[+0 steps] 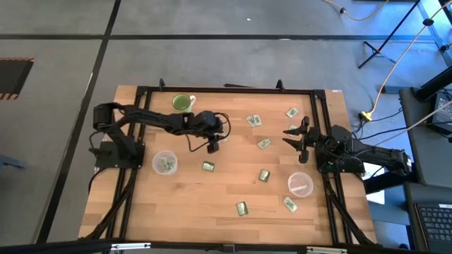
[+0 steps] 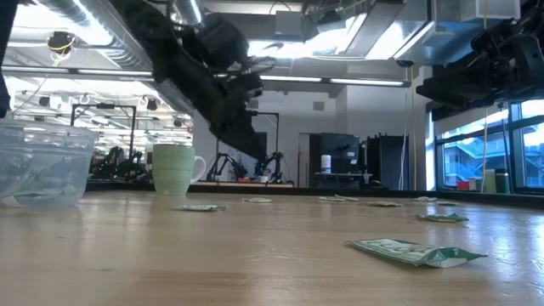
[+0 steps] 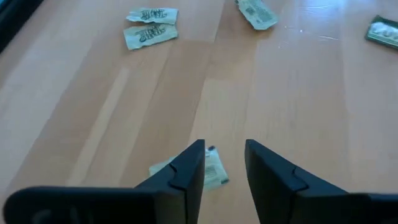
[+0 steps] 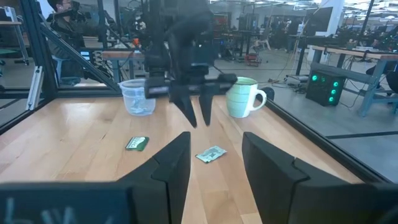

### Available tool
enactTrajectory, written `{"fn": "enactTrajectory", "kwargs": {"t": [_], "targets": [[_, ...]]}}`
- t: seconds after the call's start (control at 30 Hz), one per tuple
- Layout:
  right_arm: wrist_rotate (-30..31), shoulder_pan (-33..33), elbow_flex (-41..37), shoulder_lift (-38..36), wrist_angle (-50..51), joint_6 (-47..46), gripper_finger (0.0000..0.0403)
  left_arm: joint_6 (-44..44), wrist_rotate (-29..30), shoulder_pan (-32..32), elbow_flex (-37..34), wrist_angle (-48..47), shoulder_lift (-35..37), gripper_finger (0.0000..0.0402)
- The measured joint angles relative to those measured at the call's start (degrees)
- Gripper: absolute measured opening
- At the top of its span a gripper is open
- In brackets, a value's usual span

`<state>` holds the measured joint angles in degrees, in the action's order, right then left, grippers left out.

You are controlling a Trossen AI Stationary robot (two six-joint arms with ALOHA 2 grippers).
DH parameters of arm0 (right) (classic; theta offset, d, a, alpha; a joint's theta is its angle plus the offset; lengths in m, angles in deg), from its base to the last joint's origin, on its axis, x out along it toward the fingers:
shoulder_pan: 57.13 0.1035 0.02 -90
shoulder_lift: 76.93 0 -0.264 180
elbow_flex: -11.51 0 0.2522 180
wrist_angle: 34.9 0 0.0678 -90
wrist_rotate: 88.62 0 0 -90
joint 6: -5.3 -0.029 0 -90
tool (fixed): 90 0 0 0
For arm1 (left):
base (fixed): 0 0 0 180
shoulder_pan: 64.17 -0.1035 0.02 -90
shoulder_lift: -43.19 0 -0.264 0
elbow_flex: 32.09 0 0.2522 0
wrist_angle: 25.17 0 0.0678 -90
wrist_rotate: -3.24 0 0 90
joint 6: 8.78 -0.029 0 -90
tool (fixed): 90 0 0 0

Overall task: Pick and place items into bin
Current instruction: Put the stevia packet into the left transparent bin

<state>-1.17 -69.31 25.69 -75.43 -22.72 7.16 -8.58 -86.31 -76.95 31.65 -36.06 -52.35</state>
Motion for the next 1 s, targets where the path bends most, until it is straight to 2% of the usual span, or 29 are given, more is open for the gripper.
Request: {"fn": "enactTrajectory", "kwargs": {"t": [0.23, 0.7, 1.0], "targets": [[-0.01, -0.02, 0.01, 0.0, 0.0, 0.11, 0.0149, 0.02, 1.01, -0.94, -0.02, 2.1, -5.25, 0.0086], [-0.02, -0.02, -0.01, -0.01, 0.0, 0.12, 0.0149, 0.07, 1.99, -1.31, 0.15, 3.61, -10.89, 0.0075], [-0.01, -0.01, 0.01, -0.02, 0.0, 0.12, 0.0149, 0.07, 1.5, -1.24, 0.17, 3.38, -11.22, 0.0033]]}}
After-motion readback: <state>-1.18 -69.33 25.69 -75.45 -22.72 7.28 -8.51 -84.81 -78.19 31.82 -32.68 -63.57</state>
